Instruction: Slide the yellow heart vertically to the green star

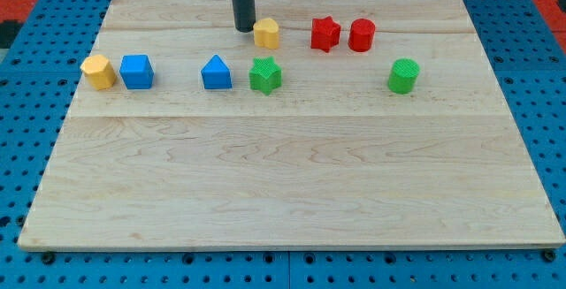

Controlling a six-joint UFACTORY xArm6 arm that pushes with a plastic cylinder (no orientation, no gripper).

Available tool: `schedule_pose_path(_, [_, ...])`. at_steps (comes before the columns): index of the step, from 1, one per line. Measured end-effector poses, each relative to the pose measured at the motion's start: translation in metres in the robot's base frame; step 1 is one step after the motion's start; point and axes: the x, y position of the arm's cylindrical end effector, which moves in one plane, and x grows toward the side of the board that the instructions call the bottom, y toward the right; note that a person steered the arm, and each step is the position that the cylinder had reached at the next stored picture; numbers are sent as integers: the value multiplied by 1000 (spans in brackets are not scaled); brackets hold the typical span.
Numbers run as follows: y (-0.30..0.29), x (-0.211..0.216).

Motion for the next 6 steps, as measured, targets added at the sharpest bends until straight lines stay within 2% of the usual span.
schedule_pose_path(1, [-63,-3])
schedule_pose_path(2, [-82,17])
schedule_pose_path(3, [-49,44])
schedule_pose_path(5, [-79,95])
schedule_pose_path(6, [-82,143])
